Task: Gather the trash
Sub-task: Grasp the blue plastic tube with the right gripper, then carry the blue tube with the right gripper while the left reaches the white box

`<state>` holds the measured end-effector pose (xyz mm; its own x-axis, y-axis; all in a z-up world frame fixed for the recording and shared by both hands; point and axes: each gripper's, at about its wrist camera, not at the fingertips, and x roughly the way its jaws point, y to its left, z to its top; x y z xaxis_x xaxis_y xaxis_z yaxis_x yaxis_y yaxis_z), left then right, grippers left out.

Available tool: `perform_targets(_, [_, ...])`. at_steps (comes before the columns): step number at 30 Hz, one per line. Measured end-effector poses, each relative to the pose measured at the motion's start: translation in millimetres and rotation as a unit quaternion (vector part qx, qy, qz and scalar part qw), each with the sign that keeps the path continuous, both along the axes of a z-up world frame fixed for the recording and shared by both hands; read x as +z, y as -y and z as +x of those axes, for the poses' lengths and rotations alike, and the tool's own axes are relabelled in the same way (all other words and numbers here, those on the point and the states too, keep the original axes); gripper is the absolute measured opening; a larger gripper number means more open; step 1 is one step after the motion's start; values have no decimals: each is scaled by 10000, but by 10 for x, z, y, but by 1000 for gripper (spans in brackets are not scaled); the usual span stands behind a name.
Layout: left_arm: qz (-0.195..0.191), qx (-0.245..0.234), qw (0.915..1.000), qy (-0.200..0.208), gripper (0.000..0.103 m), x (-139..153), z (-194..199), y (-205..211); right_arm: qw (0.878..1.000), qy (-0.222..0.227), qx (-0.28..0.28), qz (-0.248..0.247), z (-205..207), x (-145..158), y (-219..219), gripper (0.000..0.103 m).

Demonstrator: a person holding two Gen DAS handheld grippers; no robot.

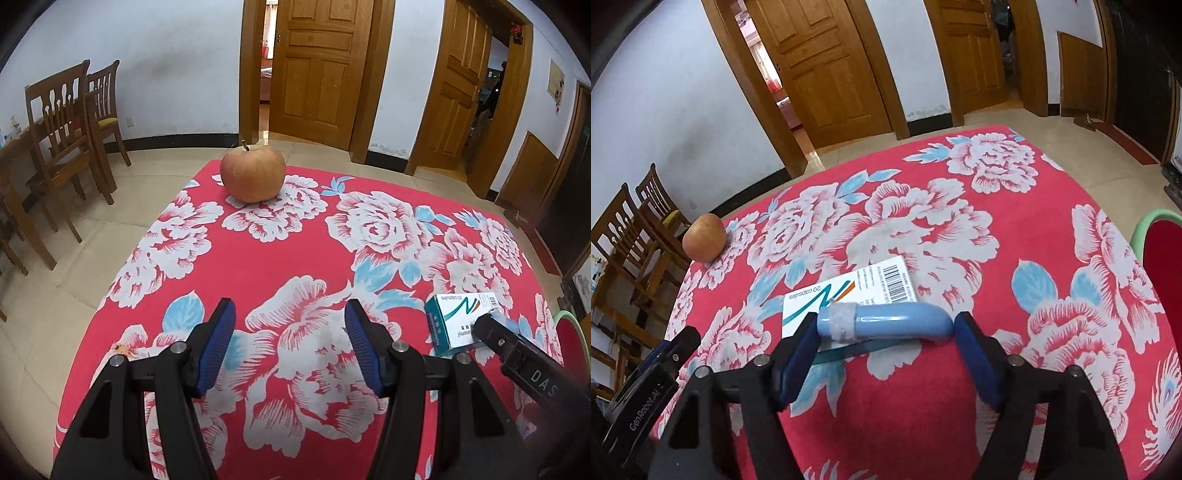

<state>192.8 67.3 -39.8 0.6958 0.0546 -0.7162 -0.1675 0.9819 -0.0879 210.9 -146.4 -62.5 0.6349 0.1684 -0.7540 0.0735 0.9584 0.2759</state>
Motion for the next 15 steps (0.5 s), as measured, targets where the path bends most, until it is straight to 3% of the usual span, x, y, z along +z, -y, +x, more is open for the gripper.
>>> perform_targets(6, [7, -158, 9999, 31, 61, -2, 0, 62, 9999, 89, -60, 20, -118, 98, 86, 75])
perform_targets(11, [209, -203, 9995, 83, 61, -32, 15, 154, 9993, 267, -252, 122, -364, 252, 296, 75])
perform_targets(15, [138, -300, 9995, 24, 61, -72, 51, 193, 9979, 371, -466, 235, -615, 337, 529, 75])
